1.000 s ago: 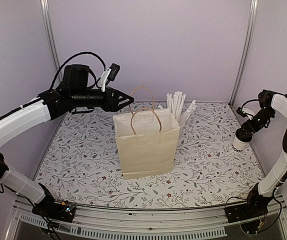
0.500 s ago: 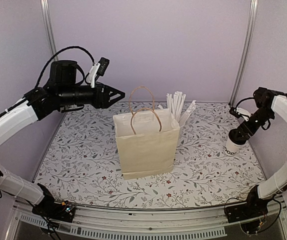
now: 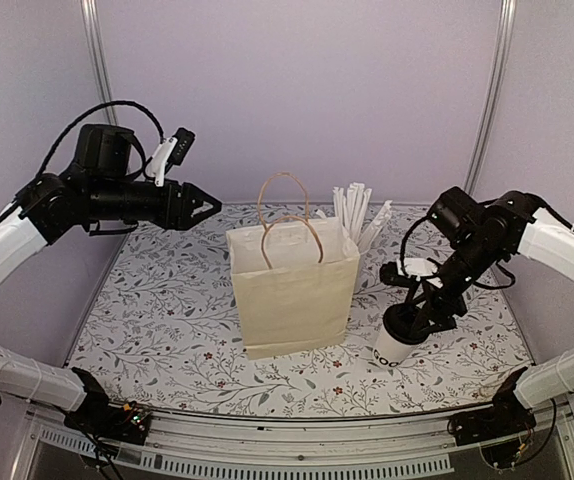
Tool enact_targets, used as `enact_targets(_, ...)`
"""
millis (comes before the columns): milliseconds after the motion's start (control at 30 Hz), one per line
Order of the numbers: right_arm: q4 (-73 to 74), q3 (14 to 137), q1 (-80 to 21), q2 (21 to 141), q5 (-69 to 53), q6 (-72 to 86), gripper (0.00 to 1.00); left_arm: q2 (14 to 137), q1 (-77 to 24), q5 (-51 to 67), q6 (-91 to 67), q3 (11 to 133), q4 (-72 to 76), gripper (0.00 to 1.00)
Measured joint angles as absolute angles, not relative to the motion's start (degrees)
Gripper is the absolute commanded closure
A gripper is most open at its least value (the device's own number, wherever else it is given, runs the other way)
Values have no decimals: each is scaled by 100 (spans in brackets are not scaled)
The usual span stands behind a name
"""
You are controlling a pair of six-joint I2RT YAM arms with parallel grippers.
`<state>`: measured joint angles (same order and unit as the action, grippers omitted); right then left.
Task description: Pack the takeout coffee
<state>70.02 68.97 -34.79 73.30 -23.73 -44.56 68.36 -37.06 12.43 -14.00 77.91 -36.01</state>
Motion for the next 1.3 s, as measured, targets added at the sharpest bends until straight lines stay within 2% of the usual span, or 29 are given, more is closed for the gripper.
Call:
enact_targets(200,6849,7275,-5048,7920,-2272,-4307,32,6569,-3706,823,-1461,7920,-4182,39)
enact_targets(367,6578,8110,-6016,8838,-2014,-4119,33,6519,-3706,633,-1358,8097,-4421,29)
enact_targets(467,6447,8779,-6361,9518,-1857,-3970,33,6512,-3706,537,-1264,8130,-4499,25)
enact_targets(800,6158,10431,-6866,11445,-1179,-3420,32,6648,-3704,399,-895,8672,-5164,25)
enact_targets(1000,6180,10634,-6895,11708,-1109,-3282,17,6678,-3704,473,-784,8678,-5336,26)
enact_targets(1067,6206,10645,-6901,11708,-1114,-3271,2,6707,-3704,563,-744,8678,-5395,25)
enact_targets(1300,6305,10645,-6901,11681,-1197,-3242,1,6897,-3787,862,-620,8794,-5841,26)
